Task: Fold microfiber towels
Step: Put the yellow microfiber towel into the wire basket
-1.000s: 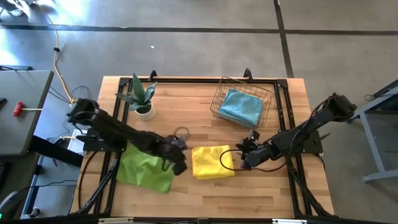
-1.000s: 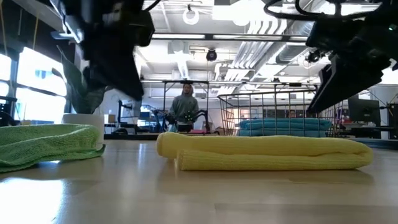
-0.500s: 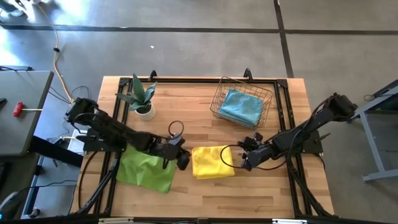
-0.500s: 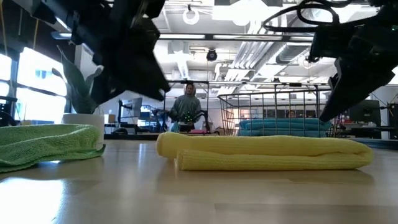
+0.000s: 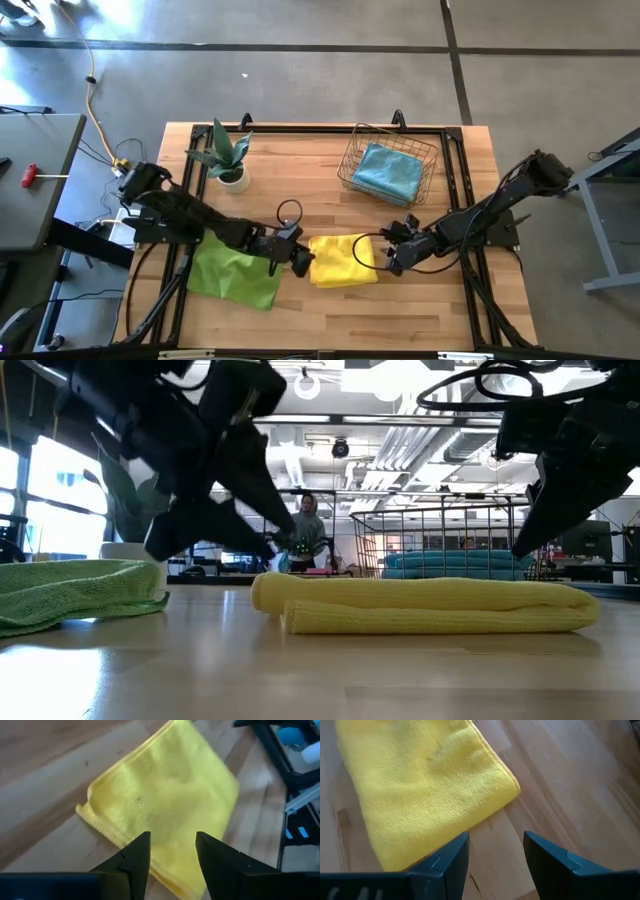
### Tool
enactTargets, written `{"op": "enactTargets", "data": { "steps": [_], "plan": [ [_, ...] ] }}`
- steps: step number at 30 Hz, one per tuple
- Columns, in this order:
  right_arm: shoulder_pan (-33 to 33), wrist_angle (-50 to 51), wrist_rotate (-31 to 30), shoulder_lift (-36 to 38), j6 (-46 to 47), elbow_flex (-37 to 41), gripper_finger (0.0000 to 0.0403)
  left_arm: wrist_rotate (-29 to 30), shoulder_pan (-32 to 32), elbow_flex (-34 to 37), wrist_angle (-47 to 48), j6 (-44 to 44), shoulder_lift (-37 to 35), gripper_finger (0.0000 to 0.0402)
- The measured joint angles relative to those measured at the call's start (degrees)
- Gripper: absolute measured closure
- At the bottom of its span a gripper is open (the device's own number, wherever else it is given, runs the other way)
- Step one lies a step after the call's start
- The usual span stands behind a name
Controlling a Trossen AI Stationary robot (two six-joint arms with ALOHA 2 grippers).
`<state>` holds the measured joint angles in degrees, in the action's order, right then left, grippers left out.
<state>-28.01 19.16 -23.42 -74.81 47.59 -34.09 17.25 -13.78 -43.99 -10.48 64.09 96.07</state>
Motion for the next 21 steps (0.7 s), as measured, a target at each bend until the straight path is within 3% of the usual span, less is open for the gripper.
{"op": "enactTargets", "data": {
  "steps": [10, 21],
  "plan": [
    [0.0, -0.3, 0.0, 0.0, 0.0, 0.0, 0.0222, 0.7, -0.9, 0.0, -3.1, 11.2, 7.0, 0.0210],
    [0.0, -0.3, 0.0, 0.0, 0.0, 0.0, 0.0222, 2.9, -1.8, -0.2, -9.0, 22.3, 10.2, 0.0093]
  ]
}}
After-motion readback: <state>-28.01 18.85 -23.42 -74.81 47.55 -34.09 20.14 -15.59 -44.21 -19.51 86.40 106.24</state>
